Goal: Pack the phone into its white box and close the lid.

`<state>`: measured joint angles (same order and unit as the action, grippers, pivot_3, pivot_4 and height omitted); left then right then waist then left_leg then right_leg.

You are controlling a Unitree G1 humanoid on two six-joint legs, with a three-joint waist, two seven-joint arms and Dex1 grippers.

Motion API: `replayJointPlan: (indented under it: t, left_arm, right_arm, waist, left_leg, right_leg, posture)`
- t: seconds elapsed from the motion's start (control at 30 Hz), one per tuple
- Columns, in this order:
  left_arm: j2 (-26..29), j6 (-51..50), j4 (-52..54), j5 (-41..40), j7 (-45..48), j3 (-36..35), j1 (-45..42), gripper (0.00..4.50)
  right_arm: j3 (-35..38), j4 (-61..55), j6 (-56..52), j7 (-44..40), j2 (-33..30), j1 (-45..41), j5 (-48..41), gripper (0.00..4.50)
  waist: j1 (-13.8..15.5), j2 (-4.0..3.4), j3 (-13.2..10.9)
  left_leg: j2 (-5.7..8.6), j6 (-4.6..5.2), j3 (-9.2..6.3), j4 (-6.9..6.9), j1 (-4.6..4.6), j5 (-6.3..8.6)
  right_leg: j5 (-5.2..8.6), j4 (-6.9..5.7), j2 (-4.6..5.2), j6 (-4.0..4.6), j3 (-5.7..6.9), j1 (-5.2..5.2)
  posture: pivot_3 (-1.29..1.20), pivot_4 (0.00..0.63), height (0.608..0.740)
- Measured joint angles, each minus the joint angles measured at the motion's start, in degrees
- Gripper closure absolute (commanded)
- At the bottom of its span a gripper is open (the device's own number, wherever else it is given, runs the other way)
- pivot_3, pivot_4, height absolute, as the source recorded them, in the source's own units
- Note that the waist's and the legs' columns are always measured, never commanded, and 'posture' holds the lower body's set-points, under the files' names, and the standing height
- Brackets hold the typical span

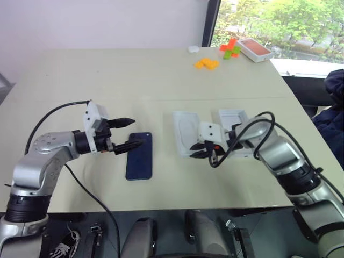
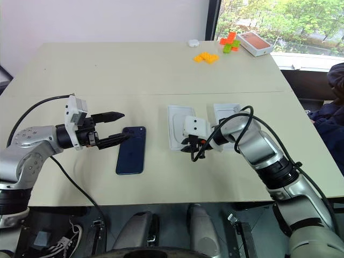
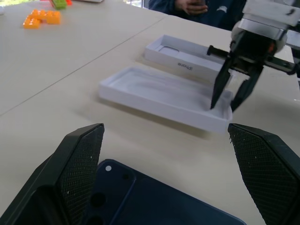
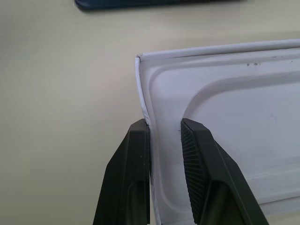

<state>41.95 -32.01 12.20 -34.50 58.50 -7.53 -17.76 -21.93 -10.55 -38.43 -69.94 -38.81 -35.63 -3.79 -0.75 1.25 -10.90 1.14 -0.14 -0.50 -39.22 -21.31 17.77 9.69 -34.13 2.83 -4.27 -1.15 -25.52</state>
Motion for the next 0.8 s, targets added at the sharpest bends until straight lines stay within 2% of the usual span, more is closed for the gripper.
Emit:
replayJointPlan:
  t: [0.33,0.63,0.8]
  left_arm:
    - [-0.31,0.02,-0.38,0.06,0.01,0.01,-0.04,0.0]
    - [-0.42,0.27,-0.92,0.21,0.05,0.02,-0.39,0.0]
    - [-0.43,0.42,-0.93,0.26,0.04,0.03,-0.47,0.0]
  right_arm:
    - [-1.04,-5.65,-5.55,5.38,0.14,2.11,-0.93,3.92]
    - [-2.47,-7.85,-6.08,6.03,-1.45,3.32,-1.0,3.92]
    - [-2.5,-7.69,-7.2,6.45,-1.03,3.3,-1.9,1.55]
  waist:
    - [-0.03,0.0,0.0]
    - [-0.03,0.01,0.0]
    - [-0.04,0.01,0.0]
  left_leg:
    - [0.0,0.0,0.0,0.0,0.01,0.0]
    - [0.0,0.0,0.01,0.0,0.01,0.0]
    - [-0.01,0.0,0.01,0.0,0.0,0.0]
  right_leg:
    - [0.0,0.0,-0.01,0.0,0.0,0.0]
    - [0.01,0.01,-0.01,-0.01,0.0,0.0]
    - [0.01,0.01,-0.02,-0.01,0.0,0.0]
  posture:
    - [0.0,0.15,0.74]
    - [0.0,0.15,0.74]
    - [0.0,0.15,0.74]
